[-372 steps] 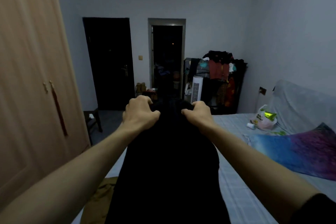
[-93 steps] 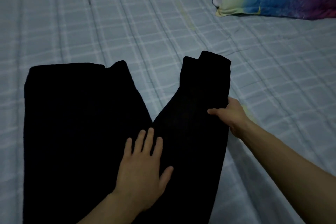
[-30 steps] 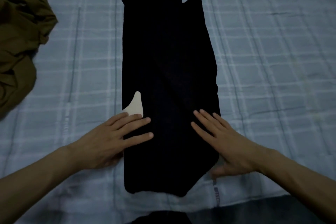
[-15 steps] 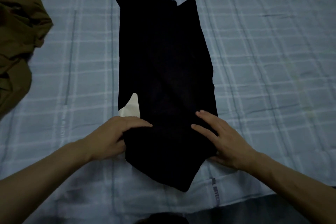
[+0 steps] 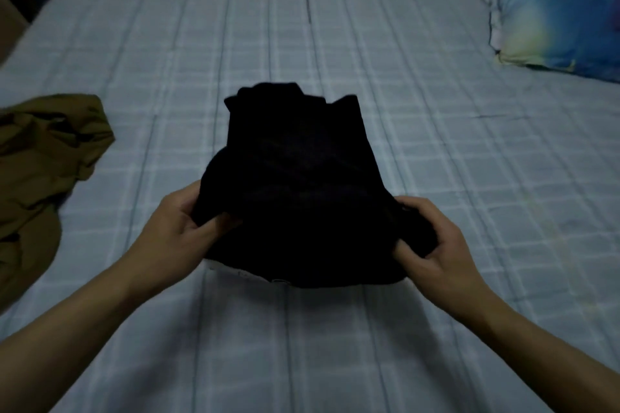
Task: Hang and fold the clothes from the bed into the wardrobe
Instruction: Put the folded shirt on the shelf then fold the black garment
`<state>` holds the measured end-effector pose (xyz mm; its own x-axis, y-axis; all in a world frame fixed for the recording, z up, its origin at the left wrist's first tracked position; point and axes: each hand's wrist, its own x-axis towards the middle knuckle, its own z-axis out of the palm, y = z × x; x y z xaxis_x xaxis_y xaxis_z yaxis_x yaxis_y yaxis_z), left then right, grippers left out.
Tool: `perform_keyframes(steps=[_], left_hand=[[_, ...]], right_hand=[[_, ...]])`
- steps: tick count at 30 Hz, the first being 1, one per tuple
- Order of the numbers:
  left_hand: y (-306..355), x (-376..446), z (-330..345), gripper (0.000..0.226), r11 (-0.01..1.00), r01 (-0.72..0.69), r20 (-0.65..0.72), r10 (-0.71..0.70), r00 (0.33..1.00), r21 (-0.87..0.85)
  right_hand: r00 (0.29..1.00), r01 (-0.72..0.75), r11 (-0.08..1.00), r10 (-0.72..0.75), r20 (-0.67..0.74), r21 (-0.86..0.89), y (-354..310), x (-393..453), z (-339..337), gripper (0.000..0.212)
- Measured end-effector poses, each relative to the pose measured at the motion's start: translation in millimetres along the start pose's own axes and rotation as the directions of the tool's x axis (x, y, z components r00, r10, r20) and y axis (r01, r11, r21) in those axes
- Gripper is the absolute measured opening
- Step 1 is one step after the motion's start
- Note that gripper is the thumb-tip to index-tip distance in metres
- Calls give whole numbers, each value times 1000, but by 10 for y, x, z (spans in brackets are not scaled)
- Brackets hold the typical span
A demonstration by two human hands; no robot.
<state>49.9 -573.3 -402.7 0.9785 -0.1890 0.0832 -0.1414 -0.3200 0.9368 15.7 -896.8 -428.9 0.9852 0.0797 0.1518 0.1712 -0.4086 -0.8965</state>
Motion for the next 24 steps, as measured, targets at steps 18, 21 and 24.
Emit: perform_keyframes(steps=[18, 21, 24], left_hand=[[-859, 2341, 49, 61, 820, 189, -229, -72, 971, 541], [-911, 2207, 227, 68, 640, -142, 104, 96, 990, 755], [-1210, 2225, 311, 69, 591, -181, 230, -7, 973, 786]], right_hand=[[972, -236, 756, 182, -149, -611, 518, 2571, 515, 70], [994, 75, 620, 14, 107, -781, 577, 2328, 711, 72], [967, 2, 580, 208, 150, -815, 843, 2277, 760, 74]])
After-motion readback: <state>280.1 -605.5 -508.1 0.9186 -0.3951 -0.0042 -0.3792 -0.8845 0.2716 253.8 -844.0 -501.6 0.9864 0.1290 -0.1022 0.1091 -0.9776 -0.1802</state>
